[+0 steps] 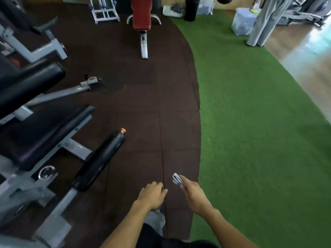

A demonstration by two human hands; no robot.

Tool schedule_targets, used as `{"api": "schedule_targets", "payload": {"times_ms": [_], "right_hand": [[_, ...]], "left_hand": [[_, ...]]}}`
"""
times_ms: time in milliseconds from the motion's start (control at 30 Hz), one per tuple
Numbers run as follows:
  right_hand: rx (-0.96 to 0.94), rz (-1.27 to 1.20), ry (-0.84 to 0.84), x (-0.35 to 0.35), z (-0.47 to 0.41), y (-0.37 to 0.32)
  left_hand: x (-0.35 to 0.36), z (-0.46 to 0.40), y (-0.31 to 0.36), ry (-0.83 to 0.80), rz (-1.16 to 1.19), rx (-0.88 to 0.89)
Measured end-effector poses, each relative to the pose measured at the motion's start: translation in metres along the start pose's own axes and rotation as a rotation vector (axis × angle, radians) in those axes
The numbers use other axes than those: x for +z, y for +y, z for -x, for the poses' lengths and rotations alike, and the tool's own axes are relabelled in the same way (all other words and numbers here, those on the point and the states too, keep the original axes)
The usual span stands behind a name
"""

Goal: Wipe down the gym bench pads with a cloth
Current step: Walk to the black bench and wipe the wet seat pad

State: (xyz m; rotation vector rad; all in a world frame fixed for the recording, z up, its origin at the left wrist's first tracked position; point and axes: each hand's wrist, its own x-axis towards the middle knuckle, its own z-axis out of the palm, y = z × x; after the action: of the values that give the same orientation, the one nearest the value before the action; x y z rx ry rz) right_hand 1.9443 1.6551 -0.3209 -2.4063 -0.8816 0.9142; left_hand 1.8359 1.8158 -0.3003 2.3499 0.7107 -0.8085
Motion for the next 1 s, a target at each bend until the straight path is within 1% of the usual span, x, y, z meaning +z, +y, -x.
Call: {"api": "schedule_targets", "payload": {"times_ms": [167,367,500,633,733,833,1000], "right_hand": [[-0.016,0.033,0.011,-0.08,-0.134,-0.041],[-0.038,0.063,0.012,-0.171,-0.315,-0.077],[-0.114,0.102,-0.044,-0.222,-0.455,-0.102],[-0.188,0.186,-0.13,-0.269,-0.568,-0.146],[-0.244,0.234,-0.205,-0.289,-0.637,-0.186],[-0.322,0.266,-0.297,-0.292,-0.706,-0.234],[-0.469,0.334,-0.367,-0.269,-0.811,-0.334]], "left_hand": [[-0.132,-0.101,0.0,0.008,0.006,-0.007],[-0.253,-0.236,0.004,0.033,0.07,-0.011],[-0.338,-0.331,-0.007,0.076,0.144,-0.083],[-0.416,-0.394,-0.026,0.141,0.225,-0.179],[-0.464,-0.423,-0.044,0.166,0.302,-0.262],[-0.507,-0.453,-0.075,0.185,0.367,-0.343],[-0.573,-0.498,-0.161,0.273,0.499,-0.462]]}}
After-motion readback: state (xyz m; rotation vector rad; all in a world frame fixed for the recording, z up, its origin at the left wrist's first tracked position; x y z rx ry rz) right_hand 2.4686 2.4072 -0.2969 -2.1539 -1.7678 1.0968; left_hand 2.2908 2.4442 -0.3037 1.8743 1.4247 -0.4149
